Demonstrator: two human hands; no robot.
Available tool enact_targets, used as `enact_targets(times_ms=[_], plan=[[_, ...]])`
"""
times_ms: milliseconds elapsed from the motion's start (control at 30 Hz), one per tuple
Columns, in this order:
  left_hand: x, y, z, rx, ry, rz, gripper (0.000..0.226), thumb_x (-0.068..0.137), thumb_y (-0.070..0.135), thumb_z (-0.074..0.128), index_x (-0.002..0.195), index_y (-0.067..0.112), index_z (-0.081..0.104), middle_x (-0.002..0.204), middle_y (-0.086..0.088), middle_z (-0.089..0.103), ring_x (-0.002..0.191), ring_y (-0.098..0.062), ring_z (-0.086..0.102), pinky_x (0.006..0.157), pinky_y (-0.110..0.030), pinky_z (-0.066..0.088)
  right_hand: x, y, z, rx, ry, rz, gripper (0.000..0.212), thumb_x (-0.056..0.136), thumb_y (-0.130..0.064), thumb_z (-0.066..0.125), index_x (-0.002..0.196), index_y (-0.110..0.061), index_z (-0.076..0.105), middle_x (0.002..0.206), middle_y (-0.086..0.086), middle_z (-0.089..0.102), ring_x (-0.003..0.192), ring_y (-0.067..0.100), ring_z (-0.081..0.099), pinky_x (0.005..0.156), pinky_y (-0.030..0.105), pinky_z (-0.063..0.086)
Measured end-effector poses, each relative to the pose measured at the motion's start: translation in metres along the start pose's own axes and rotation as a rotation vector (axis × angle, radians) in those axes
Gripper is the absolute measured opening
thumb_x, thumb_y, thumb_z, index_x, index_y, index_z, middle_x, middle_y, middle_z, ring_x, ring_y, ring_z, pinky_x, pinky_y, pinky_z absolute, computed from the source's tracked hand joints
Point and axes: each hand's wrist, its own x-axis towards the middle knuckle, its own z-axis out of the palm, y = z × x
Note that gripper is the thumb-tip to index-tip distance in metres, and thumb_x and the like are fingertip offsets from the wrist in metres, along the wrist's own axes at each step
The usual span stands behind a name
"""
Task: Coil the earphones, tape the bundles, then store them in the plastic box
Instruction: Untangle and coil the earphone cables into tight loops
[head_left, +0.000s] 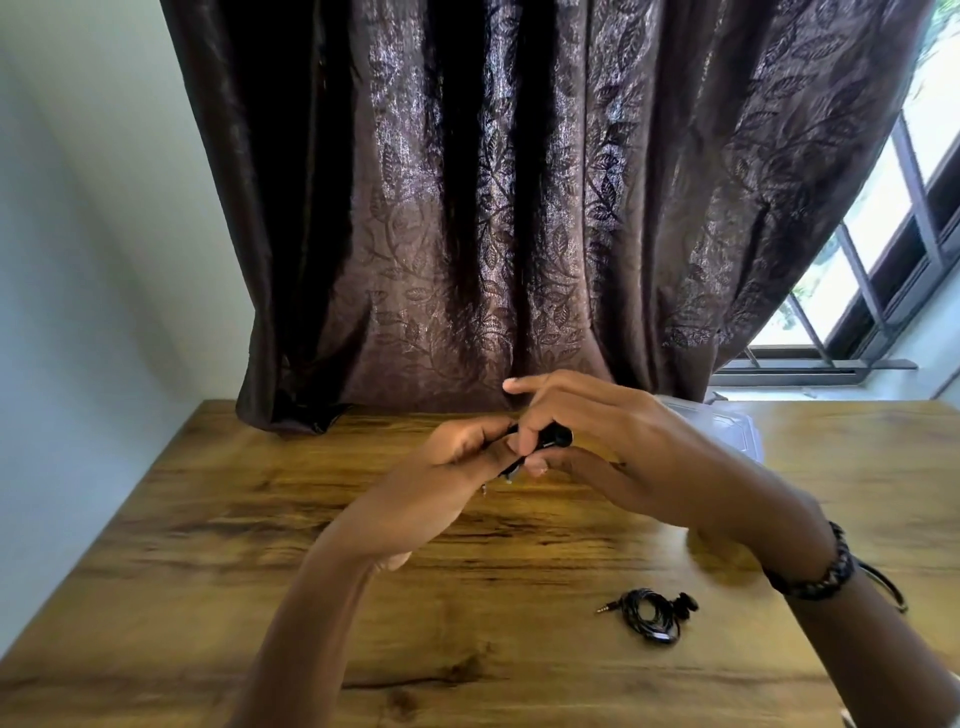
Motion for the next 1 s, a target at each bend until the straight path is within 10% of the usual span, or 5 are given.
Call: enact_targets(times_ms=[233, 567, 700, 1000], plan=[[-0.007, 0.012, 0.0, -0.038, -0.07, -0.015, 0.025, 0.091, 0.029, 0.045, 0.11, 0.03, 0.061, 0.111, 0.021, 0.066, 0.108, 0.013, 0.055, 0.085, -0.004, 0.042, 0.0, -0.005, 0.006, 0.077, 0.089, -0.021, 0.01, 0.094, -0.009, 0.059, 0.099, -0.001, 0.063, 0.105, 0.007, 0.058, 0.113, 0.015, 0.059, 0.099, 0.021, 0.043], [-0.012, 0.022, 0.003, 0.015, -0.05, 0.019, 0.033, 0.085, 0.043, 0.041, 0.094, 0.014, 0.055, 0.093, 0.003, 0.051, 0.085, 0.001, 0.048, 0.079, -0.008, 0.041, -0.004, -0.007, 0.011, 0.074, 0.2, -0.004, 0.015, 0.094, -0.003, 0.055, 0.108, -0.003, 0.062, 0.106, 0.003, 0.056, 0.097, 0.01, 0.059, 0.083, 0.02, 0.048], [-0.009, 0.011, 0.001, 0.163, -0.018, 0.038, 0.028, 0.095, 0.042, 0.039, 0.077, 0.044, 0.059, 0.075, 0.029, 0.056, 0.084, 0.007, 0.052, 0.087, -0.025, 0.043, -0.007, -0.008, 0.014, 0.066, 0.242, 0.053, 0.013, 0.096, -0.009, 0.055, 0.107, -0.007, 0.06, 0.103, -0.003, 0.055, 0.094, 0.009, 0.058, 0.081, 0.018, 0.047], [-0.014, 0.015, -0.003, 0.35, -0.122, 0.034, 0.018, 0.082, 0.061, 0.037, 0.077, 0.074, 0.048, 0.082, 0.044, 0.05, 0.091, 0.021, 0.046, 0.09, -0.006, 0.037, -0.009, -0.011, 0.007, 0.156, 0.218, 0.18, 0.012, 0.093, -0.018, 0.06, 0.103, -0.013, 0.063, 0.092, -0.012, 0.062, 0.081, 0.001, 0.061, 0.068, 0.007, 0.043]])
